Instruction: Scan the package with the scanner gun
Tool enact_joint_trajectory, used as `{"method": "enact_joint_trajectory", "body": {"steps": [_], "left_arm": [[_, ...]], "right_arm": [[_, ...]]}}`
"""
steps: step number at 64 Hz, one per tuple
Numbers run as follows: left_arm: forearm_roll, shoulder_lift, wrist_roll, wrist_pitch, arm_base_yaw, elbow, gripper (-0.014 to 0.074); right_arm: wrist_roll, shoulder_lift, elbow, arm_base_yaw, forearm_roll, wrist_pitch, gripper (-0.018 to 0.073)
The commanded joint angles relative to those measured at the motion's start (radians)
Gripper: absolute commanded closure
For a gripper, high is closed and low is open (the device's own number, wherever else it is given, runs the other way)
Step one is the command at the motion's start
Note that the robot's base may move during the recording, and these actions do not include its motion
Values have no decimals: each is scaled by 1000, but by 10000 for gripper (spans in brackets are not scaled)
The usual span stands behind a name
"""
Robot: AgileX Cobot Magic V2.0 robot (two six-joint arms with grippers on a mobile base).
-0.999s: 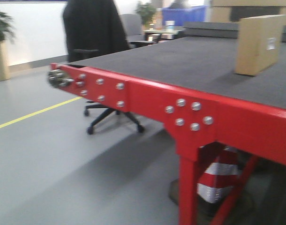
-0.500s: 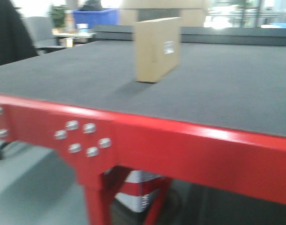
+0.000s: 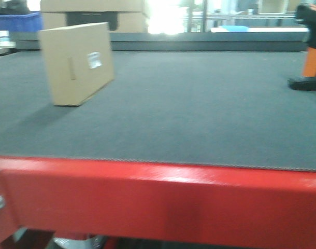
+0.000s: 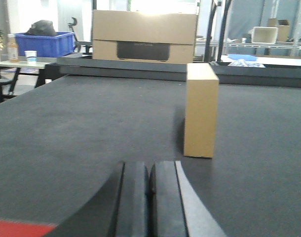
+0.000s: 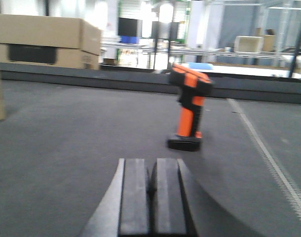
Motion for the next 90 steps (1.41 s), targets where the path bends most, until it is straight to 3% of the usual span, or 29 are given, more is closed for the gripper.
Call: {"method": "enact_joint_trajectory", "body": {"steps": [1,48,58,90], "left_arm": [[-4,-3,0,-16,-7,-2,707],[-4,-3,0,-16,-17,-2,707],[-4,-3,0,-16,-58,-2,707],[-4,-3,0,-16,-45,-2,707]], "right_arm": [[-5,-3,-1,-27,-6,-16,727],[-5,-3,-1,-31,-6,-16,727],[-5,-3,-1,-31,-6,-16,727],[-5,-3,-1,-31,-6,-16,727]]}}
